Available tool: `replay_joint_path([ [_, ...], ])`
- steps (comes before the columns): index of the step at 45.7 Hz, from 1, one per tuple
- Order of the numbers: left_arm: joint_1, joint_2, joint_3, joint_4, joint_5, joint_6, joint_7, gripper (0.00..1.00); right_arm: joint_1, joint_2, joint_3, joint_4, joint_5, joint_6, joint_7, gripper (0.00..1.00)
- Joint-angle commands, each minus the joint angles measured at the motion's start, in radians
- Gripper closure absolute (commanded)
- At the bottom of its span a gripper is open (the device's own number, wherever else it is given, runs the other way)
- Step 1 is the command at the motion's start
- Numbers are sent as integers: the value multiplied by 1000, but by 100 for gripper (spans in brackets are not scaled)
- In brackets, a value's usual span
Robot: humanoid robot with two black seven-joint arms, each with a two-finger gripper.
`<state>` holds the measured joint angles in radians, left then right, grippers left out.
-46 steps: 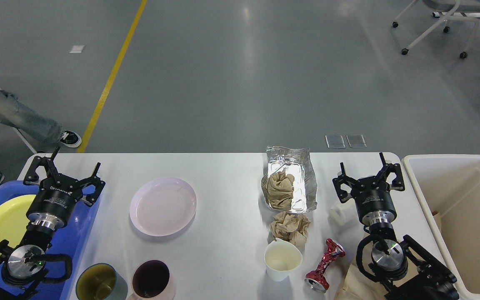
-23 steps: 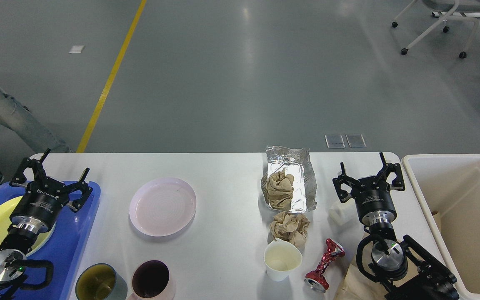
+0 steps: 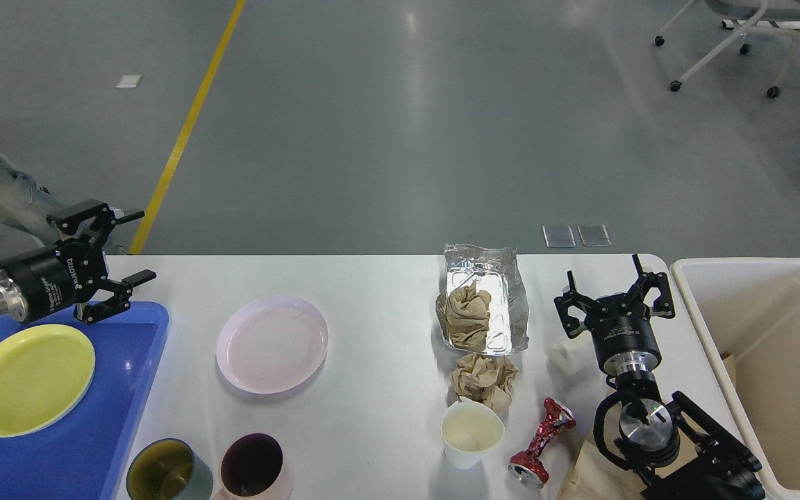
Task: Tidy desktop
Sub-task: 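Lift the left gripper off the blue tray and raise it upward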
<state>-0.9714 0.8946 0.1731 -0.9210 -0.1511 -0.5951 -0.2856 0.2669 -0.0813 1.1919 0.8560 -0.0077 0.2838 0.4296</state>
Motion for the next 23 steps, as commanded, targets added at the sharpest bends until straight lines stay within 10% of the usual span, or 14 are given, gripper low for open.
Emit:
replay_joint_path([
  [1,-274,-6,417,1,1,-23,0,4,0,0,0,0,2,0,0,0],
  [14,-691,-207,960,-79,4,-20,17,4,0,0,0,0,0,0,0,0],
  [23,-948,-370,1180,-372,-7,-11,-6,4,0,0,0,0,2,-2,0,0],
])
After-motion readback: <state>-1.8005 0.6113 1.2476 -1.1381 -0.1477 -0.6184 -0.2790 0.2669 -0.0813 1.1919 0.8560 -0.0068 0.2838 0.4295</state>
